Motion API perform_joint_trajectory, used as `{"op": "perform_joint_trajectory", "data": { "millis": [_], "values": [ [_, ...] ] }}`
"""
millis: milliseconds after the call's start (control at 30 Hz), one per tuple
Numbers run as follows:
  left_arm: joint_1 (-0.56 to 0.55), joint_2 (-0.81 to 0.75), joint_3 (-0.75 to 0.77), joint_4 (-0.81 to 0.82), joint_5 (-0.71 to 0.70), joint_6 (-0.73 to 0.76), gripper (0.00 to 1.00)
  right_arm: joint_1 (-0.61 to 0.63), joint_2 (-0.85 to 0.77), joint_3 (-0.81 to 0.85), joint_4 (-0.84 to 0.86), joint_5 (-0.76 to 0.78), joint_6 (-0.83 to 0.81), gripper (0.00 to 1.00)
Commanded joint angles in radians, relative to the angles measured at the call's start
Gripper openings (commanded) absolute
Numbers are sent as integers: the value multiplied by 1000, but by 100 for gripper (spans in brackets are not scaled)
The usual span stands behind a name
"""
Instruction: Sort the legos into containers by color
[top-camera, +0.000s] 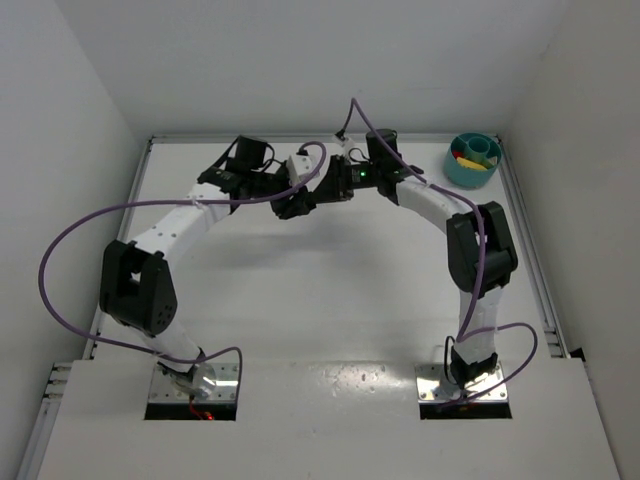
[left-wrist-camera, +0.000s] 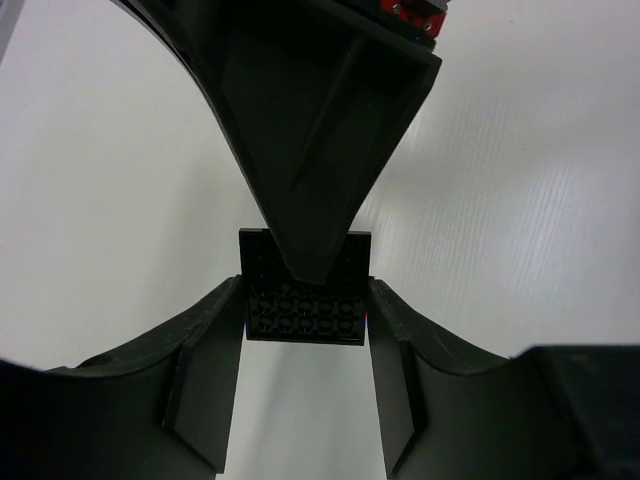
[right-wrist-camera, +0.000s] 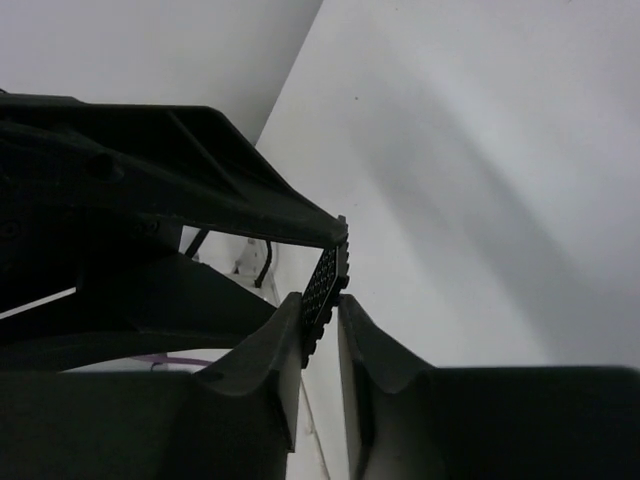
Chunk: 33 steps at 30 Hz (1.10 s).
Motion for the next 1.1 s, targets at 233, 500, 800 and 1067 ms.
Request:
{"op": "perform_joint_trajectory", "data": {
  "millis": [233, 500, 800, 1067],
  "values": [
    [-17, -69, -32, 71, -18, -17, 51, 11, -23, 34, 14, 9, -37, 0],
    [-18, -162, -135, 71, -31, -40, 82, -58, -91, 143, -274, 450, -375, 0],
    [-18, -217, -172, 115, -88, -118, 96, -190, -106, 239, -311, 1113, -610, 0],
    [-18, -173, -150, 150, -127, -158, 99, -336, 83, 589, -448, 1315, -679, 0]
  ]
}}
